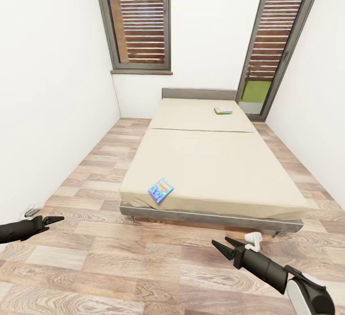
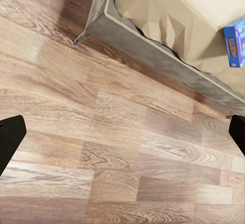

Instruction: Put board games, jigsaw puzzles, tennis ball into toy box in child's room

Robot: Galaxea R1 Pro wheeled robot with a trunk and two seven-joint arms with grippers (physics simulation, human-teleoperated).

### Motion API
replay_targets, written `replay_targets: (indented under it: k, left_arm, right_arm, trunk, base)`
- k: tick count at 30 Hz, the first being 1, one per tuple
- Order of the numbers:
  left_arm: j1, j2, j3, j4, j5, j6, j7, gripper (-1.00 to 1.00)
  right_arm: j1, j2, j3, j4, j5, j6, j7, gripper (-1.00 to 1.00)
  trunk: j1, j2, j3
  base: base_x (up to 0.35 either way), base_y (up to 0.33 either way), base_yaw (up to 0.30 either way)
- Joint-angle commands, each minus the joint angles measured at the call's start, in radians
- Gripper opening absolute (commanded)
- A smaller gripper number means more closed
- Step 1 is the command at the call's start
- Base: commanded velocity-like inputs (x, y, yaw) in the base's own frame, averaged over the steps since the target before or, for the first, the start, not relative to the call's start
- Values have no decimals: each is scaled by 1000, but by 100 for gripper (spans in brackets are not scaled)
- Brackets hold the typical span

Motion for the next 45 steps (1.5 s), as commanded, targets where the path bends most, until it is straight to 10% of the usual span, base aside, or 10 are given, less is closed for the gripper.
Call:
replay_targets:
  k: [1, 9, 16, 27, 45]
  left_arm:
    - [-1, 0, 2, 0, 3, 7, -2, 100]
    - [0, 0, -1, -23, 5, 7, -51, 100]
    - [1, -7, -60, -40, 4, 8, -270, 100]
    - [1, -41, -104, -95, 2, 6, -405, 100]
    - [1, -53, -104, -113, 4, 6, -416, 100]
  right_arm:
    - [-1, 4, -1, 1, -8, 8, 1, 100]
    - [-11, 125, -2, 48, -60, 12, -2, 100]
    - [-183, 219, -10, 363, -134, 13, -52, 100]
    - [-322, 222, -14, 677, -329, 4, -67, 100]
    - [-337, 191, -178, 776, -352, -29, -69, 100]
  trunk:
    - [0, 0, -1]
    - [0, 0, -1]
    - [0, 0, -1]
    - [0, 0, -1]
    - [0, 0, -1]
  base:
    - [0, 0, 0]
    - [0, 0, 0]
    - [0, 0, 0]
    - [0, 0, 0]
    - [0, 67, 0]
